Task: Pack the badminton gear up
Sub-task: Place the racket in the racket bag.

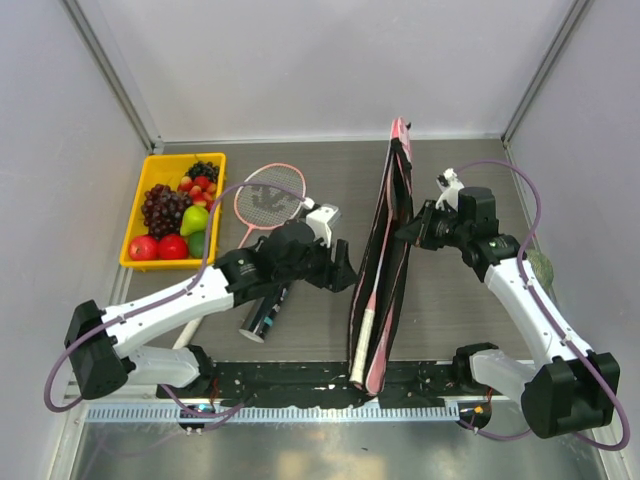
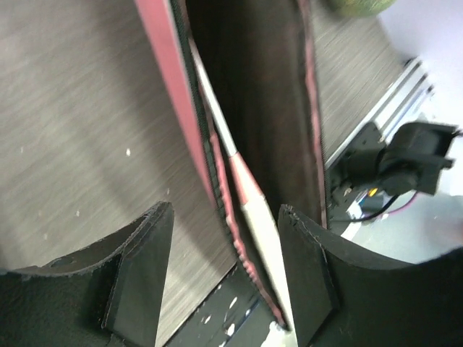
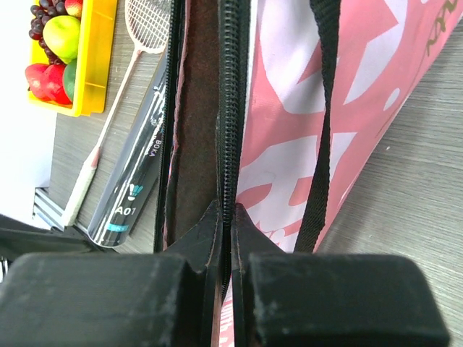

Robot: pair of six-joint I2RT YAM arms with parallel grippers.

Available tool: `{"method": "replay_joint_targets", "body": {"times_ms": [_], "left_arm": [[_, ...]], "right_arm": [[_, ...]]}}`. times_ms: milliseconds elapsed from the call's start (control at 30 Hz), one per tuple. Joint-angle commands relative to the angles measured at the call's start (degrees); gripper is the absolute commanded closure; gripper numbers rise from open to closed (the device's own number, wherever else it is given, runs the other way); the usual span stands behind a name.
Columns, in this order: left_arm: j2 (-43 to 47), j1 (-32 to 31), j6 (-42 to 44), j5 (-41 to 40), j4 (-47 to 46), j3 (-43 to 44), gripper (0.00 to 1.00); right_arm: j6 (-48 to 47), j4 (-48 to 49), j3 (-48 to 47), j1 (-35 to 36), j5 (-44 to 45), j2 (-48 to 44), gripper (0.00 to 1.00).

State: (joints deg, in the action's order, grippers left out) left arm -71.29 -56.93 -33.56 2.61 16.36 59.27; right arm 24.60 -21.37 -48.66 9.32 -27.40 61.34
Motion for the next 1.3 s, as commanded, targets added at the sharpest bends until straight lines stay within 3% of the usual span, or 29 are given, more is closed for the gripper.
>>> {"method": "replay_joint_targets", "body": {"times_ms": [0,400,467,533,567,667,733,867,933,1067,1267], "left_arm": [[0.27,-0.38,-1.15,3.09,3.60,-3.79,0.37],[-9.03,-3.72,-6.25,6.70,-9.85,-8.11,0.35],[-12.11,-3.81,-6.25,7.40,-12.13,-8.02,0.47],[-12.74,-3.81,-6.25,7.58,-10.14,-6.72,0.89],[-11.61,-3.98,-5.82,7.50,-7.42,-5.14,1.00],[-3.45,-6.43,-3.19,-0.63,1.72,0.13,1.00],[0.08,-6.89,-1.77,-6.99,2.98,1.12,1.00],[-0.69,-6.26,-2.65,1.34,4.03,5.33,1.00],[-3.05,-5.92,-2.56,0.47,3.15,4.90,1.00],[-10.00,-5.21,0.42,-2.17,11.31,7.62,1.00],[-11.33,-5.30,-0.19,-7.18,8.96,4.89,1.00]], "right_arm": [[0.97,5.81,-3.63,0.35,-2.66,-3.24,0.95],[5.02,10.37,-0.21,0.35,-3.54,-4.91,0.94],[5.55,11.43,0.59,0.35,-3.36,-5.09,0.94],[5.55,12.13,1.81,0.35,-2.23,-4.65,0.95],[4.24,12.05,2.25,0.35,-0.13,-4.39,0.95],[1.60,8.46,3.92,-0.09,4.63,-1.33,0.95],[1.76,8.36,5.50,-0.18,5.07,-0.26,0.95],[3.35,10.91,6.65,-0.27,6.83,0.09,0.95],[3.61,9.68,5.52,-0.44,8.15,0.44,0.95],[7.11,10.11,3.14,-0.80,4.02,-3.24,0.95],[5.91,9.41,1.11,-0.80,5.94,-7.99,0.94]]}}
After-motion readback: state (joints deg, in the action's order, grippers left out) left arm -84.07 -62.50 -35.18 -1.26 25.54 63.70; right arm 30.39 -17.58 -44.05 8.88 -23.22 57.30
